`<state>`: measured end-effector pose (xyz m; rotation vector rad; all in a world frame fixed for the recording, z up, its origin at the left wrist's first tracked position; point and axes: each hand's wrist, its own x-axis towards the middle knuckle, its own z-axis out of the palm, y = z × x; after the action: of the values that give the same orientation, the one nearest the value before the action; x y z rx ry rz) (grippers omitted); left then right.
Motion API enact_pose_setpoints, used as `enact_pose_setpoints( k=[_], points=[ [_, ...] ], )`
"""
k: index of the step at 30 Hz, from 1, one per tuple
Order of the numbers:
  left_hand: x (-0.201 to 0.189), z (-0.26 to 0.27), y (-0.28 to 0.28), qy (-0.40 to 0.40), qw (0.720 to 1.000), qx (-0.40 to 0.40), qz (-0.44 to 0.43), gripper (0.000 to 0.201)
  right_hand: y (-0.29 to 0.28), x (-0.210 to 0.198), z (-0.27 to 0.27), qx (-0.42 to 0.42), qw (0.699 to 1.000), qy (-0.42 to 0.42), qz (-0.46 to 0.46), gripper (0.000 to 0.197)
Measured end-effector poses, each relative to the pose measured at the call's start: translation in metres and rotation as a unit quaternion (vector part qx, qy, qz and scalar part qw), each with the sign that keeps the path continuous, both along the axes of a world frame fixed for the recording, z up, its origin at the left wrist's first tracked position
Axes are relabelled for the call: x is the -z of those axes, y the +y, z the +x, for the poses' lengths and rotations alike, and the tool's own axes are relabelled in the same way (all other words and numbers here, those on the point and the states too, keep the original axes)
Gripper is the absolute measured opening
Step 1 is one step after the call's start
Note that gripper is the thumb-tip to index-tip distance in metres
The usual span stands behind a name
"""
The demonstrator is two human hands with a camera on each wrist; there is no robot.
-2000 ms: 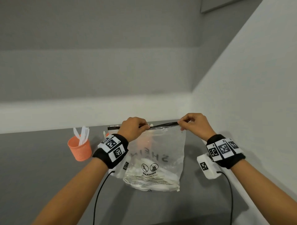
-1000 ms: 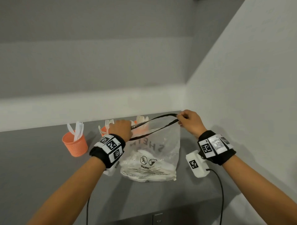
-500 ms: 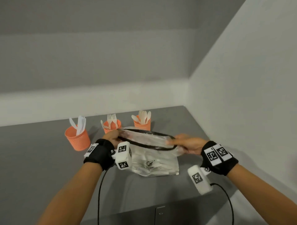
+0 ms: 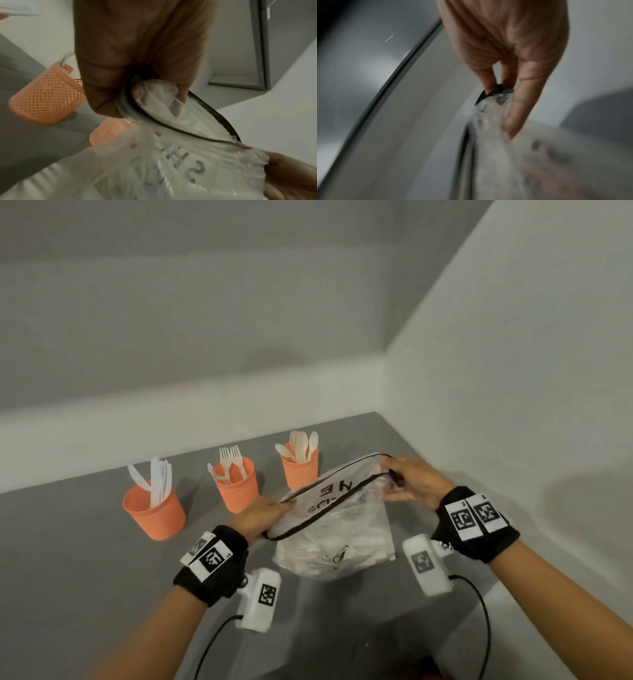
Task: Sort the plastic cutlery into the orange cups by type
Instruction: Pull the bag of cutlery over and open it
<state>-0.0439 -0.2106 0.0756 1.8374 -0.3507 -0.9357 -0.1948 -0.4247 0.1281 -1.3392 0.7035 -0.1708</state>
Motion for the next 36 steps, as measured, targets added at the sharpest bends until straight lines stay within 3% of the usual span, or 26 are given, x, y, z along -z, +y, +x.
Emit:
enact_pose_setpoints(
  k=[3, 5, 8, 11, 13, 14, 15, 17, 19, 22, 24, 25, 26, 27, 28, 29, 31, 33, 34, 36],
  points=[
    [0.004, 0.005, 0.007, 0.124, 0.990, 0.023, -0.057, 0.023, 0.010, -0.003, 0.002, 0.048, 0.973, -0.052, 0.219, 0.022],
    [0.006, 0.008, 0.010, 0.223, 0.970, 0.006, -0.096, 0.020, 0.016, 0.005, 0.003, 0.087, 0.956, -0.074, 0.270, 0.025],
    [0.006, 0.007, 0.009, 0.301, 0.945, -0.015, -0.125, 0.024, 0.025, 0.022, -0.001, 0.135, 0.929, -0.123, 0.322, 0.022],
    [0.007, 0.013, 0.006, 0.357, 0.906, -0.110, -0.200, 0.031, 0.026, 0.043, -0.012, 0.074, 0.954, -0.083, 0.279, 0.021],
    [0.009, 0.020, 0.004, 0.377, 0.879, -0.184, -0.226, 0.040, 0.031, 0.053, -0.021, -0.026, 0.985, 0.037, 0.167, 0.015],
    [0.012, 0.023, 0.002, 0.382, 0.872, -0.206, -0.225, 0.041, 0.033, 0.057, -0.025, -0.086, 0.986, 0.103, 0.097, 0.013],
    [0.014, 0.026, -0.001, 0.378, 0.872, -0.222, -0.219, 0.039, 0.035, 0.059, -0.029, -0.136, 0.978, 0.152, 0.043, 0.018],
    [0.017, 0.024, -0.007, 0.356, 0.888, -0.224, -0.184, 0.030, 0.038, 0.060, -0.030, -0.183, 0.970, 0.157, 0.029, 0.023],
    [0.017, 0.021, -0.011, 0.364, 0.892, -0.202, -0.177, 0.031, 0.034, 0.056, -0.029, -0.144, 0.980, 0.114, 0.076, 0.025],
    [0.019, 0.021, -0.009, 0.314, 0.929, -0.104, -0.163, 0.027, 0.018, 0.048, -0.021, -0.052, 0.982, -0.013, 0.180, 0.014],
    [0.020, 0.018, -0.004, 0.219, 0.970, -0.012, -0.103, 0.026, 0.006, 0.049, -0.013, -0.010, 0.963, -0.091, 0.253, 0.053],
    [0.022, 0.016, -0.002, 0.153, 0.985, 0.053, -0.057, 0.036, 0.002, 0.052, -0.007, 0.007, 0.951, -0.122, 0.286, 0.065],
    [0.025, 0.013, -0.002, 0.086, 0.989, 0.119, -0.013, 0.051, 0.000, 0.053, -0.001, 0.017, 0.941, -0.137, 0.309, 0.063],
    [0.030, 0.012, -0.002, 0.027, 0.988, 0.153, 0.015, 0.062, 0.000, 0.054, 0.005, 0.033, 0.937, -0.141, 0.318, 0.047],
    [0.032, 0.011, -0.003, -0.006, 0.988, 0.152, 0.028, 0.068, 0.000, 0.054, 0.012, 0.057, 0.934, -0.137, 0.326, 0.023],
    [0.036, 0.012, -0.004, -0.010, 0.989, 0.141, 0.032, 0.067, 0.001, 0.053, 0.016, 0.078, 0.929, -0.135, 0.335, 0.012],
    [0.037, 0.015, -0.005, 0.063, 0.991, 0.114, 0.022, 0.045, -0.001, 0.055, 0.019, 0.110, 0.925, -0.123, 0.343, 0.029],
    [0.036, 0.019, -0.004, 0.213, 0.977, 0.018, -0.027, 0.024, -0.006, 0.061, 0.015, 0.116, 0.922, -0.110, 0.352, 0.032],
    [0.036, 0.022, -0.004, 0.285, 0.955, -0.046, -0.072, 0.024, -0.008, 0.061, 0.011, 0.082, 0.931, -0.094, 0.343, 0.033],
    [0.039, 0.026, -0.007, 0.342, 0.921, -0.123, -0.143, 0.030, -0.011, 0.065, 0.004, -0.032, 0.966, -0.004, 0.255, 0.034]
  ],
)
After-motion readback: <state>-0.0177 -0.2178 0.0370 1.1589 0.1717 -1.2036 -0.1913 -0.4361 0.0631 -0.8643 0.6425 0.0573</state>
